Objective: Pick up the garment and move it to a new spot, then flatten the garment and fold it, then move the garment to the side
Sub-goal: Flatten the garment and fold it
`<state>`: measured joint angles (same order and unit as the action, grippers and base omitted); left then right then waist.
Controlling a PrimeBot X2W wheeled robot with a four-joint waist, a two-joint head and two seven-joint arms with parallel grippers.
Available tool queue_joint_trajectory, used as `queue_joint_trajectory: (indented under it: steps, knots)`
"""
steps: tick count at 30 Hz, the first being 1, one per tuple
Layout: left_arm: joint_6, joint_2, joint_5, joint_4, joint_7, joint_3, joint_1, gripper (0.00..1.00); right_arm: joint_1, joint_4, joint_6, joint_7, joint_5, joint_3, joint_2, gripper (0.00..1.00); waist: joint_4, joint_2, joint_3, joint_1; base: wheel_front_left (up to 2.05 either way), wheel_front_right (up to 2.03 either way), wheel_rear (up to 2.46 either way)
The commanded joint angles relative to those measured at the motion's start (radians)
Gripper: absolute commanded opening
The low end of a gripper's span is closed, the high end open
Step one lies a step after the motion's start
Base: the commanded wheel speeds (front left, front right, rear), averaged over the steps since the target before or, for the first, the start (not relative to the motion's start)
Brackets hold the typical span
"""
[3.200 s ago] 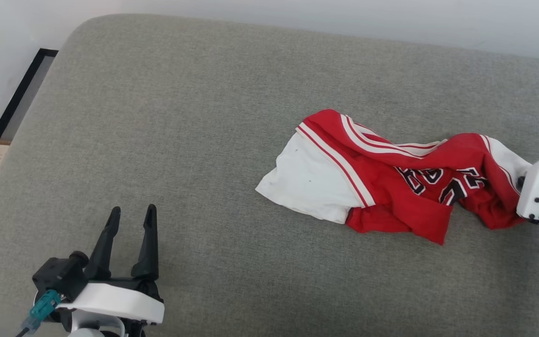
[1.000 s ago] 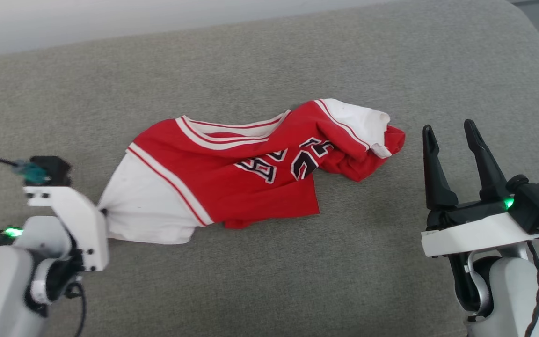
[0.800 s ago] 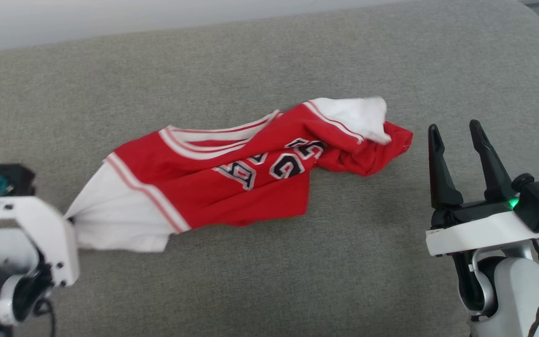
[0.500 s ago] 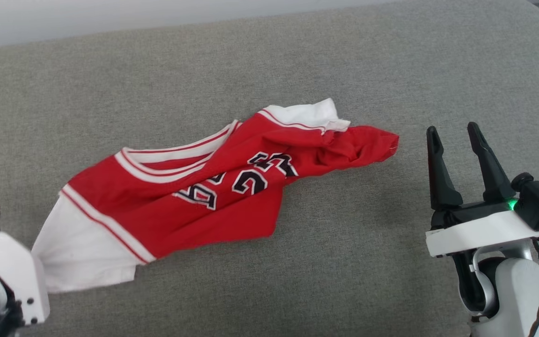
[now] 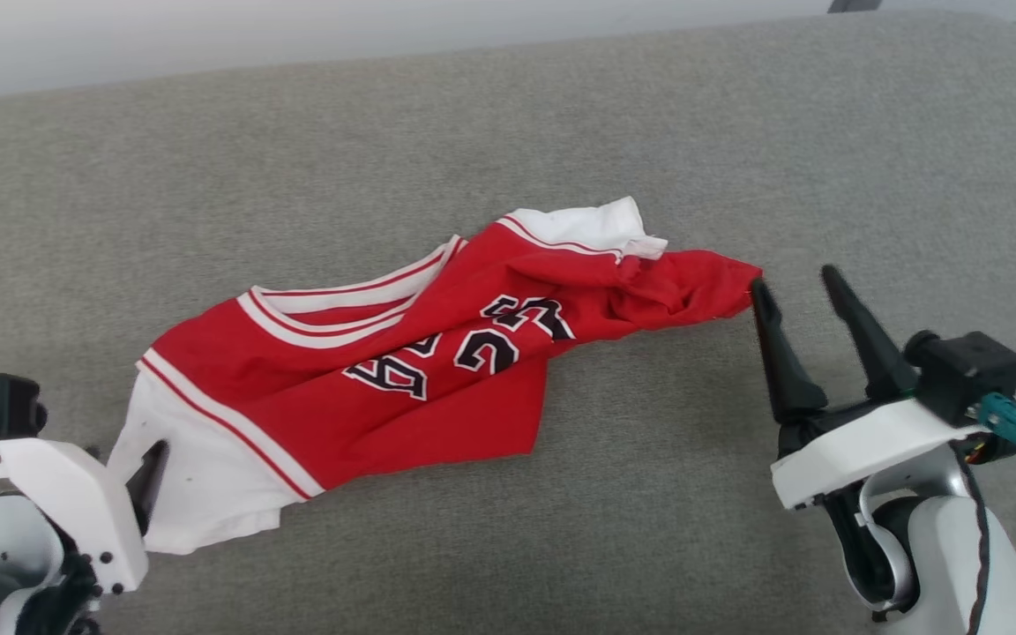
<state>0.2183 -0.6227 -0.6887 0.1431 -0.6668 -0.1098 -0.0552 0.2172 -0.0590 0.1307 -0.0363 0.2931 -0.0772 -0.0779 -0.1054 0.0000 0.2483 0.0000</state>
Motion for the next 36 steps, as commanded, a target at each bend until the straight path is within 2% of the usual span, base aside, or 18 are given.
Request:
queue_joint_trajectory:
  steps: [1,12,19,25,30,36]
  knots:
    - [-0.010,0.009,0.005,-0.001,0.023,-0.001,-0.012,1.00,0.000,-0.004,0.000,0.013,0.008,-0.008,-0.009,1.00,0.012,0.0000,-0.008,0.0000,0.00,0.00,0.00]
    - [-0.103,0.120,0.089,-0.032,0.392,-0.038,-0.030,1.00,0.056,-0.088,0.000,0.256,0.065,-0.079,-0.099,1.00,0.112,0.0000,-0.031,0.0000,0.00,0.00,0.00]
    - [-0.121,0.204,0.123,-0.082,0.603,-0.053,-0.021,1.00,0.132,-0.158,0.000,0.410,0.084,-0.099,-0.141,1.00,0.180,0.0000,-0.034,0.0000,0.00,0.00,0.00]
    - [-0.132,0.261,0.109,-0.150,0.695,-0.065,-0.016,1.00,0.212,-0.257,0.000,0.534,0.070,-0.118,-0.165,1.00,0.227,0.0000,-0.017,0.0000,0.00,0.00,0.00]
    - [-0.135,0.295,0.114,-0.181,0.779,-0.060,-0.035,1.00,0.272,-0.353,0.000,0.630,0.070,-0.137,-0.161,1.00,0.257,0.0000,-0.004,0.0000,0.00,0.00,0.00]
    - [-0.148,0.309,0.135,-0.202,0.866,-0.059,-0.039,1.00,0.302,-0.445,0.000,0.715,0.091,-0.203,-0.179,1.00,0.273,0.0000,-0.003,0.0000,0.00,0.00,0.00]
